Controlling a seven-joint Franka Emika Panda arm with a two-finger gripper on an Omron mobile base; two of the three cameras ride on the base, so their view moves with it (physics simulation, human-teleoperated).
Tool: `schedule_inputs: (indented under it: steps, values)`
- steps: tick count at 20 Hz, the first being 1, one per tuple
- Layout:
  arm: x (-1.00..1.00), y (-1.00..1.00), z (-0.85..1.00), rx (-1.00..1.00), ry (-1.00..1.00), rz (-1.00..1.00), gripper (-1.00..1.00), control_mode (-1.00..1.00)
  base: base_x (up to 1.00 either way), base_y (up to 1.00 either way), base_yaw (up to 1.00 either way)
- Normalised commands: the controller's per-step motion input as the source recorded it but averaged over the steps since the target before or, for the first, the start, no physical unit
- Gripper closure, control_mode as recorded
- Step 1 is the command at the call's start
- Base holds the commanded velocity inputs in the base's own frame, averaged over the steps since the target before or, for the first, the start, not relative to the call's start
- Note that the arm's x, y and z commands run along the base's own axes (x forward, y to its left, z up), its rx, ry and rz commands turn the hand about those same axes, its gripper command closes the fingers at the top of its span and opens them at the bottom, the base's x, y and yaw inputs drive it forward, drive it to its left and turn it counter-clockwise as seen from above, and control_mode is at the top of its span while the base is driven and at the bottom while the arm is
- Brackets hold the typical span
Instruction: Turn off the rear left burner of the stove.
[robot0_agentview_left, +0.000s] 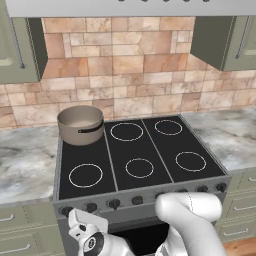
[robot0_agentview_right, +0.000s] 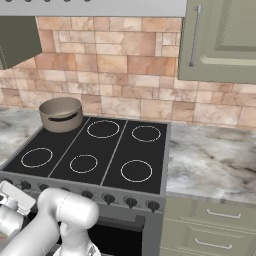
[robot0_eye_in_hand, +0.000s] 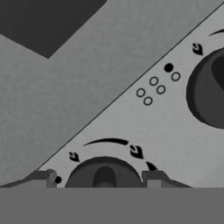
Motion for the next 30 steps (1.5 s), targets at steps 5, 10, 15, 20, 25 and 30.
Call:
schedule_inputs:
  steps: [5, 10, 15, 20, 25, 30]
  values:
    - [0.0, 0.05, 0.07, 0.12, -0.07, 0.0, 1.0, -1.0, 0.0, 0.0, 0.0]
    - [-0.1, 0.16, 0.31, 0.16, -0.02, 0.0, 1.0, -1.0, 0.0, 0.0, 0.0]
    - [-0.24, 0.17, 0.46, 0.05, 0.02, -0.02, 1.0, -1.0, 0.0, 0.0, 0.0]
    - [-0.22, 0.05, 0.36, 0.03, 0.01, 0.0, 1.0, -1.0, 0.0, 0.0, 0.0]
    - [-0.12, 0.0, 0.21, 0.17, -0.03, -0.03, 1.0, -1.0, 0.0, 0.0, 0.0]
    - [-0.07, 0.0, 0.12, 0.33, -0.1, -0.13, 1.0, -1.0, 0.0, 0.0, 0.0]
